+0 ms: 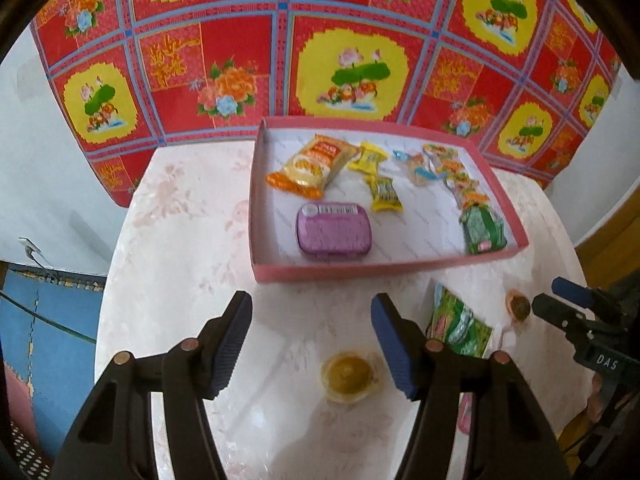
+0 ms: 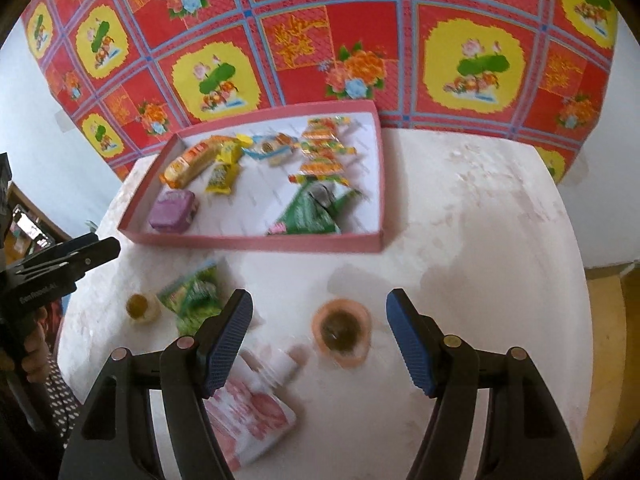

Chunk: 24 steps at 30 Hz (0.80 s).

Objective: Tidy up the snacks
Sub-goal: 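Withdraw both tools from the tray toward the remaining snacks, then grasp the small round cup with the left tool while the right tool grasps the green pea bag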

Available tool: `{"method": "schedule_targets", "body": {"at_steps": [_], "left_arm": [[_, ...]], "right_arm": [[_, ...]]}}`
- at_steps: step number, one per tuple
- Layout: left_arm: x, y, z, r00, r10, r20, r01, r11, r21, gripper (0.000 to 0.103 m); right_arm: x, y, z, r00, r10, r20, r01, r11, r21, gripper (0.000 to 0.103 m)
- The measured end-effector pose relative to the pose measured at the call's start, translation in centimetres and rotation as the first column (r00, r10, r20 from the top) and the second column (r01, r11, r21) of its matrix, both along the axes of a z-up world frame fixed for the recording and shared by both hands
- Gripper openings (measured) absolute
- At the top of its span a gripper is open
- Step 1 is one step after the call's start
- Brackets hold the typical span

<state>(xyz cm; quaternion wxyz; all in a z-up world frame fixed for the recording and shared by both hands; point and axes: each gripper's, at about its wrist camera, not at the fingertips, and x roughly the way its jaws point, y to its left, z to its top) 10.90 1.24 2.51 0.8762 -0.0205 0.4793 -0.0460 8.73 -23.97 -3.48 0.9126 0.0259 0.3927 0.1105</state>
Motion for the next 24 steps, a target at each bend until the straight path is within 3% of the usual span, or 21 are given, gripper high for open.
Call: {"method": "schedule_targets", "body": {"at_steps": [10, 24], "left_arm": [[-1.4, -1.1, -1.3, 0.999, -0.040, -0.036, 0.040, 0.999, -0.005, 0.065], [-2.5, -2.4, -3.7, 0.992, -0.099, -0.075, 0.100, 0.995, 0.017, 0.065]], "right_arm": [[-1.1, -0.4, -2.0, 1.000, 0.019, -0.019, -0.020, 1.000, -0.006, 0.071], [-1.6, 2.1, -2.0, 0.995, 0.103, -0.004, -0.103, 0.995, -0.011, 0.071]]}}
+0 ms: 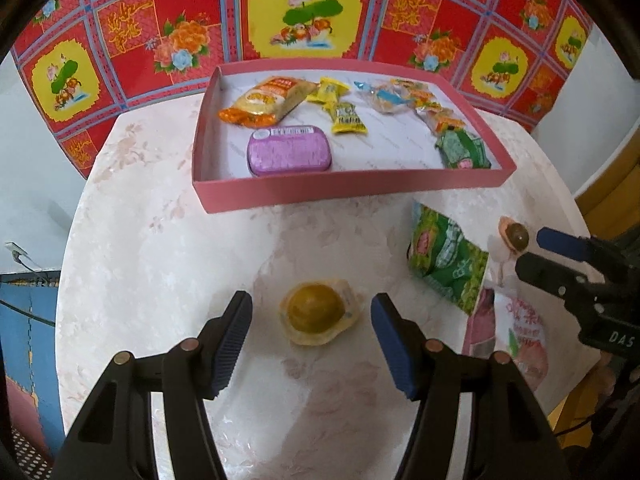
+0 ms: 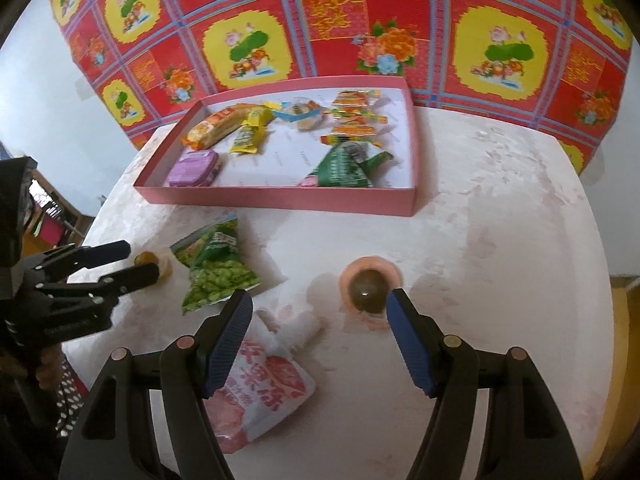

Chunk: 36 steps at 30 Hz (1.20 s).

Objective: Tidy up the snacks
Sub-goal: 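Grasp the small round cup with the left tool while the right tool grasps the green pea bag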

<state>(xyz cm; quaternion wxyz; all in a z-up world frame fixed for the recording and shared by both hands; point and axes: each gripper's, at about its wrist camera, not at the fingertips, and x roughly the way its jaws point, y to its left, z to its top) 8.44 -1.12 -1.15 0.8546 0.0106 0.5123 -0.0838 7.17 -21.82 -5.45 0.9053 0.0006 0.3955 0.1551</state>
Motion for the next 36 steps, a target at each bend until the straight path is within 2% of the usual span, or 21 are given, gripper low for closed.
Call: {"method": "schedule_targets", "body": {"at_steps": [5, 12, 28, 36], "left_arm": [[0.0, 0.3, -0.5, 1.000, 0.001, 0.022, -0.001, 1.000, -0.007, 0.059], [-0.3, 0.5, -0.4, 0.998, -0.008, 0.059, 0.009, 1.000, -0.022, 0.037], [-0.7, 2.1, -0.4, 0.998, 0.023, 0.055, -0.021, 0.999, -0.040, 0.037], [-0.9, 2.2, -0.6, 0.998, 0.019, 0.060, -0.016, 0.999, -0.051, 0.037]], "right_arm": [[-0.2, 1.0, 0.2, 1.000, 0.029, 0.004, -0.029, 1.000, 0.007, 0.071], [-0.1, 2.4, 0.3, 0.998, 0.059, 0.005, -0.059, 0.998, 0.007, 0.071], [1.0, 6.3, -0.3, 0.990, 0.137, -0.018, -0.138, 0.990, -0.029, 0.071], [2.3, 7.4, -1.3, 0.989, 0.139, -0.049, -0.141, 0.989, -0.045, 0.071]]}}
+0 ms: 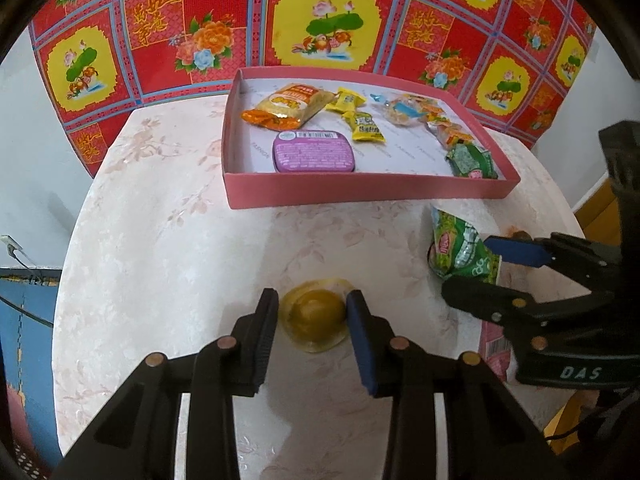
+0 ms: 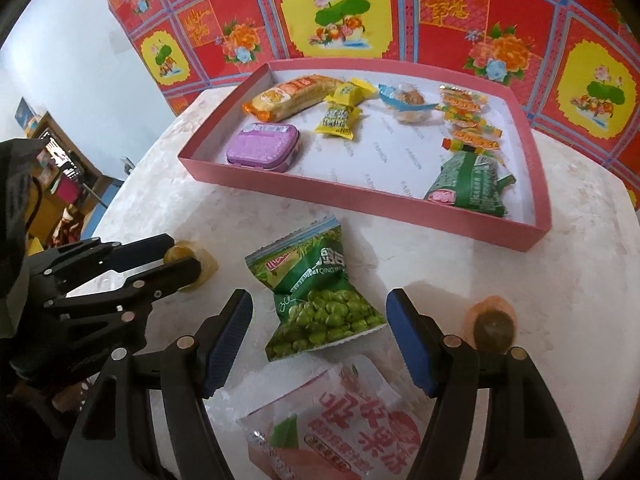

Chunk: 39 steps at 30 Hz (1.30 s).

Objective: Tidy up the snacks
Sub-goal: 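Grasp the small round cup with the left tool while the right tool grasps the green pea bag, then carry the cup over the tray with the left tool while the right tool carries the pea bag there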

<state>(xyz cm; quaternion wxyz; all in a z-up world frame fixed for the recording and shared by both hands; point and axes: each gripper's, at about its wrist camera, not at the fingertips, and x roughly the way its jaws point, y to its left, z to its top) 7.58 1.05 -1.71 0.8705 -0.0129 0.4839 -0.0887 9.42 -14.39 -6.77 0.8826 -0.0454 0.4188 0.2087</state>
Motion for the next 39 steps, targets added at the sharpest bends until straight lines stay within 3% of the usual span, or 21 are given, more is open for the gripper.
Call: {"method": "schedule_targets", "body": {"at_steps": [14, 23, 39], "left_arm": [[0.0, -0.3, -0.1, 1.000, 0.006, 0.004, -0.006, 1.000, 0.020, 0.037], [0.0, -0.3, -0.1, 1.000, 0.007, 0.005, -0.007, 1.000, 0.020, 0.037], [0.1, -0.4, 0.2, 1.000, -0.003, 0.005, 0.003, 1.000, 0.011, 0.037]], "right_arm": [[0.1, -0.5, -0.3, 1.000, 0.012, -0.001, -0.012, 0.999, 0.035, 0.071], [-0.3, 0.0, -0.5, 0.999, 0.020, 0.043, -0.018, 0.999, -0.046, 0.058], [-0.8, -0.4, -0.1, 0.998, 0.042, 0.046, -0.043, 0.999, 0.023, 0.053]]}}
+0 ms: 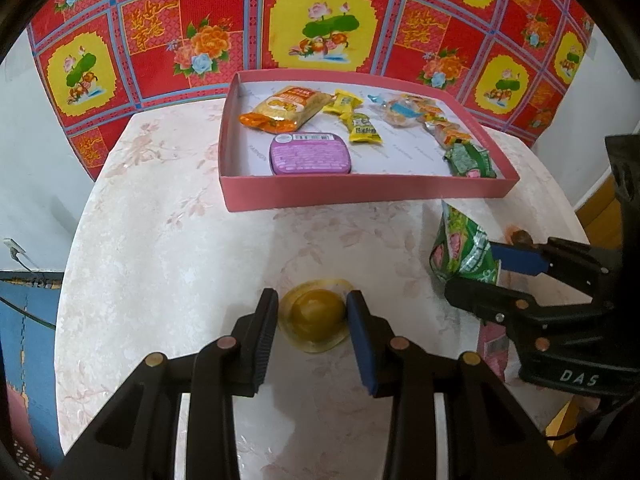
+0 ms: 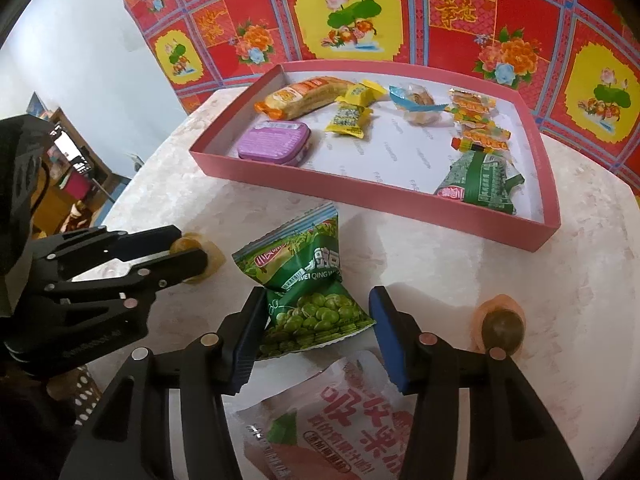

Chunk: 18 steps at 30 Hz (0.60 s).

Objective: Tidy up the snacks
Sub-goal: 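Carry the cup over the tray with the left tool while the right tool carries the pea bag there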

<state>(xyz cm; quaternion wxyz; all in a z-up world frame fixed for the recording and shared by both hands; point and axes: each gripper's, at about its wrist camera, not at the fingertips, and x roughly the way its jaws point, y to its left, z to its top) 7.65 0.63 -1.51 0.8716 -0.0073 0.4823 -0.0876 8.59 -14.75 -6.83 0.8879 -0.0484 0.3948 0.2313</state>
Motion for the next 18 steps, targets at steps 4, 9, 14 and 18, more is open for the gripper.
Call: {"method": "schedule_targets", "body": {"at_steps": [4, 9, 14, 18], "left_arm": [[0.0, 0.1, 0.4, 1.000, -0.005, 0.006, 0.005, 1.000, -0.016, 0.037], [0.2, 0.4, 0.9, 1.000, 0.003, 0.007, -0.003, 0.999, -0.036, 0.037], [0.3, 0.7, 2.3, 0.999, 0.008, 0.038, -0.006, 0.999, -0.050, 0.037], [0.8, 0.6, 3.5, 0.998, 0.003, 0.065, 0.001, 0.999, -0.054, 0.037]], "right_arm": [[0.0, -0.5, 0.5, 1.000, -0.009, -0.008, 0.009, 0.999, 0.038, 0.053], [-0.1, -1.2, 1.1, 1.000, -0.023, -0.020, 0.025, 0.997, 0.076, 0.053], [-0.7, -1.7, 2.3, 1.000, -0.016, -0.002, 0.017, 0.995, 0.097, 0.053], [-0.8, -2.1, 3.3, 1.000, -0.021, 0.023, 0.018, 0.994, 0.104, 0.053]]}}
